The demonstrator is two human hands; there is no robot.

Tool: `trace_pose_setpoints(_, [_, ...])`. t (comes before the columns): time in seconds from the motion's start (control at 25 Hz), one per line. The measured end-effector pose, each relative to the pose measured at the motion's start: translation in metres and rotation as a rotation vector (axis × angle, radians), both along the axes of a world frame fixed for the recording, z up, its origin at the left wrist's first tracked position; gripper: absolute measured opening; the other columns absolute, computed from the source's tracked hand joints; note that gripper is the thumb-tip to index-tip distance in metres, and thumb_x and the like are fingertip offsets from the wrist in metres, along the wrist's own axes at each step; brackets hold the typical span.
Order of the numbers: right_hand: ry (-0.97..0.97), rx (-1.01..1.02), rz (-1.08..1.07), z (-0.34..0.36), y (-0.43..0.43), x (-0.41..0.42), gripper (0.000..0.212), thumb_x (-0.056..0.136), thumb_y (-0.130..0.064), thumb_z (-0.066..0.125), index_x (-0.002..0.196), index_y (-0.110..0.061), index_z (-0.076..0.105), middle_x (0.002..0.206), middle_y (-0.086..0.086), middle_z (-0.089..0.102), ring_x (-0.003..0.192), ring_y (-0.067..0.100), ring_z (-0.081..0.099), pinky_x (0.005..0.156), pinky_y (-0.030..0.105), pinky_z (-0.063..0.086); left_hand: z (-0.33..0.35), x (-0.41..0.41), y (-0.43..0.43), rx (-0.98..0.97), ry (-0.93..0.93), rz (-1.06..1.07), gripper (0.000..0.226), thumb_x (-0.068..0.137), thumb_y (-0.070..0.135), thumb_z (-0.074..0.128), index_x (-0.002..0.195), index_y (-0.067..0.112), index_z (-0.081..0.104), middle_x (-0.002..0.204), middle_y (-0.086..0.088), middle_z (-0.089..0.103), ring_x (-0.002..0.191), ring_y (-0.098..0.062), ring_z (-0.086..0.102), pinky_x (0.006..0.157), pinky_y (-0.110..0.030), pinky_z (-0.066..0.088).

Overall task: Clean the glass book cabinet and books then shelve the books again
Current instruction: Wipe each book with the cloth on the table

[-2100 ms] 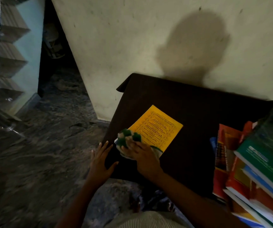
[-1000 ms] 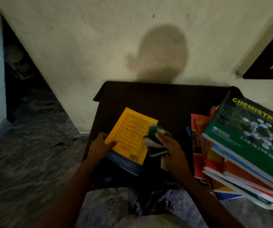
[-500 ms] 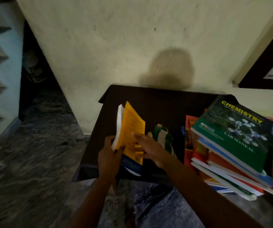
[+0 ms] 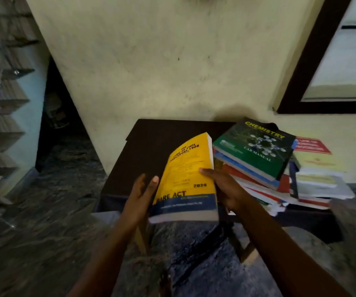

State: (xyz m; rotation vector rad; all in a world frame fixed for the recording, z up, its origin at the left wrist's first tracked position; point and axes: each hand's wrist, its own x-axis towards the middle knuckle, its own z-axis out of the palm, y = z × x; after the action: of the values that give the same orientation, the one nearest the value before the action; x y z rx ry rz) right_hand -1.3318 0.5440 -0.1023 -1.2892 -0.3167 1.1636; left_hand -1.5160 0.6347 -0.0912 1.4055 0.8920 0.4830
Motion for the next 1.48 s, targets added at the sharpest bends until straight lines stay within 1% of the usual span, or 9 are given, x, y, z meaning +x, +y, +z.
trace_pose_setpoints(0.12, [0.096, 0.151, 0.059, 0.012, -0.061, -0.002, 0.042, 0.081, -0.018, 0.067, 0.121, -0.015, 0.055, 0.115, 0.018, 0.065, 0.102, 0.034, 0.064, 0.079, 0.043, 0.056, 0.008, 0.0, -0.02, -0.481, -0.068, -0.141, 0.035, 0.093, 0.03, 0.048, 0.118, 0.009, 0.06, 0.103, -0.012, 0.07, 0.09, -0.024, 0.067, 0.075, -0.034, 0.054])
trace_pose_setpoints(0.32, [-0.377, -0.029, -0.038, 0.028, -0.112, 0.002, 0.066, 0.077, -0.035, 0.063, 0.136, -0.012, 0.043, 0.13, 0.014, 0.056, 0.113, 0.03, 0.058, 0.098, 0.049, 0.045, 0.028, 0.018, -0.056, -0.376, -0.404, -0.132, 0.042, 0.083, 0.007, 0.054, 0.124, 0.009, 0.051, 0.108, -0.015, 0.067, 0.079, -0.021, 0.071, 0.059, -0.033, 0.059])
trace_pose_setpoints(0.48, [-0.896, -0.205, -0.244, 0.061, -0.143, -0.02, 0.044, 0.09, -0.035, 0.056, 0.127, -0.011, 0.054, 0.112, 0.003, 0.057, 0.102, 0.014, 0.054, 0.077, 0.006, 0.043, 0.054, 0.057, -0.112, -0.026, -0.388, -0.203, 0.039, 0.072, 0.0, 0.068, 0.103, 0.021, 0.055, 0.106, -0.009, 0.067, 0.092, -0.027, 0.066, 0.08, -0.045, 0.055])
trace_pose_setpoints(0.64, [-0.613, -0.24, -0.39, 0.085, -0.183, -0.026, 0.071, 0.054, -0.082, 0.058, 0.097, -0.025, 0.064, 0.101, 0.002, 0.069, 0.094, 0.021, 0.066, 0.088, 0.038, 0.052, 0.05, 0.08, -0.188, 0.417, -0.346, -0.519, 0.049, 0.073, 0.019, 0.078, 0.107, 0.042, 0.052, 0.103, 0.023, 0.063, 0.093, 0.001, 0.063, 0.075, -0.025, 0.055])
trace_pose_setpoints(0.8, [-0.49, -0.228, -0.783, 0.079, -0.231, -0.007, 0.006, 0.09, -0.014, 0.057, 0.091, -0.017, 0.062, 0.103, 0.014, 0.068, 0.087, 0.027, 0.065, 0.085, 0.043, 0.053, 0.044, 0.108, -0.193, 0.351, -0.204, -1.068, 0.056, 0.068, 0.051, 0.073, 0.114, 0.056, 0.042, 0.126, 0.025, 0.051, 0.115, 0.0, 0.054, 0.097, -0.03, 0.048])
trace_pose_setpoints(1.08, [-0.438, -0.338, -0.735, 0.06, -0.227, 0.016, 0.011, 0.09, -0.021, 0.059, 0.081, -0.024, 0.064, 0.1, 0.016, 0.069, 0.094, 0.034, 0.065, 0.091, 0.053, 0.048, 0.018, 0.199, -0.034, 0.781, 0.154, -0.325, 0.062, 0.087, 0.035, 0.063, 0.138, 0.009, 0.041, 0.138, -0.018, 0.046, 0.125, -0.033, 0.044, 0.104, -0.046, 0.037])
trace_pose_setpoints(1.24, [-0.451, -0.362, -0.707, 0.064, -0.206, 0.027, 0.009, 0.092, -0.016, 0.055, 0.094, -0.014, 0.063, 0.101, 0.017, 0.067, 0.085, 0.03, 0.063, 0.072, 0.036, 0.053, 0.005, 0.246, 0.013, 0.594, 0.529, -0.458, 0.095, 0.07, 0.061, 0.068, 0.14, 0.004, 0.037, 0.136, -0.02, 0.047, 0.117, -0.034, 0.05, 0.099, -0.044, 0.043])
trace_pose_setpoints(1.36, [-0.422, -0.345, -0.674, 0.063, -0.198, 0.032, 0.014, 0.093, -0.017, 0.053, 0.105, -0.012, 0.06, 0.098, 0.008, 0.065, 0.08, 0.02, 0.062, 0.064, 0.024, 0.048, 0.016, 0.252, 0.019, 0.435, 0.52, -0.541, 0.077, 0.066, 0.051, 0.078, 0.116, -0.003, 0.056, 0.111, -0.016, 0.062, 0.081, -0.022, 0.06, 0.069, -0.032, 0.051])
trace_pose_setpoints(1.48, [-0.436, -0.354, -0.656, 0.061, -0.195, 0.036, 0.017, 0.094, -0.02, 0.053, 0.108, -0.012, 0.059, 0.105, 0.01, 0.066, 0.089, 0.024, 0.063, 0.079, 0.035, 0.051, 0.024, 0.248, 0.018, 0.558, 0.543, -0.527, 0.066, 0.073, 0.042, 0.077, 0.116, -0.002, 0.053, 0.115, -0.017, 0.058, 0.1, -0.029, 0.056, 0.078, -0.034, 0.045])
